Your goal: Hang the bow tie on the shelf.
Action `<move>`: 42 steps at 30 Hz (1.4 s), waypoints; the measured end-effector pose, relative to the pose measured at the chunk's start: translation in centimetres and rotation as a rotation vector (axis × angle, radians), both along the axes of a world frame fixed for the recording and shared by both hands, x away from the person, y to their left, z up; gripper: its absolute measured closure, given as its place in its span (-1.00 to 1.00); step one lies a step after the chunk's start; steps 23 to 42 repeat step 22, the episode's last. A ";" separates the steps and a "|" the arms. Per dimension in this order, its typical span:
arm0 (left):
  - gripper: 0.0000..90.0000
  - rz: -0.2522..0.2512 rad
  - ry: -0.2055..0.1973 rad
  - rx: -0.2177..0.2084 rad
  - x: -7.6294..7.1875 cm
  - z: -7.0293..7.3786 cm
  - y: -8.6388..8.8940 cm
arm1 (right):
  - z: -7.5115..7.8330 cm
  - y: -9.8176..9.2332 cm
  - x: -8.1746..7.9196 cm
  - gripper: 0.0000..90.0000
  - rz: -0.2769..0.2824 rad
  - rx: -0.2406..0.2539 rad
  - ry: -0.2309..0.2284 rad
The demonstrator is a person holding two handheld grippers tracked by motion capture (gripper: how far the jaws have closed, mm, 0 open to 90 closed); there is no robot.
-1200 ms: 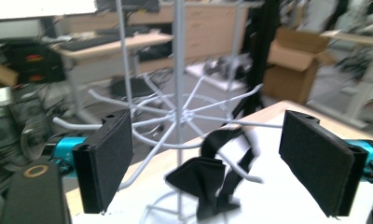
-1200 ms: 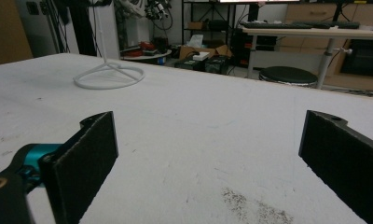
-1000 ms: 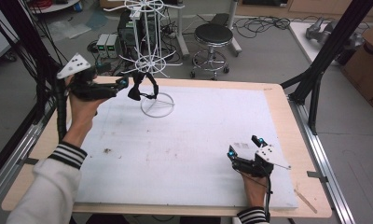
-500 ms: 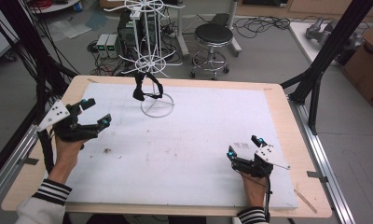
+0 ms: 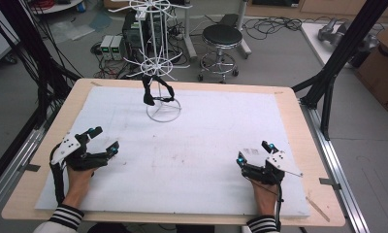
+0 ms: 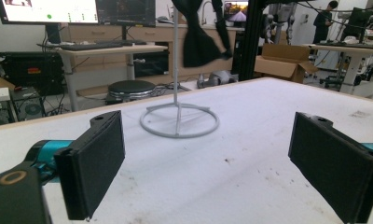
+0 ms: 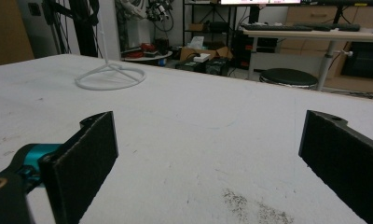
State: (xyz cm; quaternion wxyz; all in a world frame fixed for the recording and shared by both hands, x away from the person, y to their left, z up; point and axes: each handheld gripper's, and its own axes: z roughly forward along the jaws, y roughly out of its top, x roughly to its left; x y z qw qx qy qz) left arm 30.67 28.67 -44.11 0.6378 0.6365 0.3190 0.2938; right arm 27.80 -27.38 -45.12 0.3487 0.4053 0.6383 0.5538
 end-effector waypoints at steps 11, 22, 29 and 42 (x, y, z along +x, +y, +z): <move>-0.75 0.014 0.013 -0.033 0.0 -1.2 -0.1 | 0.0 -0.1 0.0 -0.92 -0.003 0.010 -0.008; -0.73 0.023 -0.014 -0.014 -0.3 -1.3 -0.3 | -0.1 -0.2 -0.1 -0.92 0.002 0.016 -0.011; -0.73 0.023 -0.014 -0.014 -0.3 -1.3 -0.3 | -0.1 -0.2 -0.1 -0.92 0.002 0.016 -0.011; -0.73 0.023 -0.014 -0.014 -0.3 -1.3 -0.3 | -0.1 -0.2 -0.1 -0.92 0.002 0.016 -0.011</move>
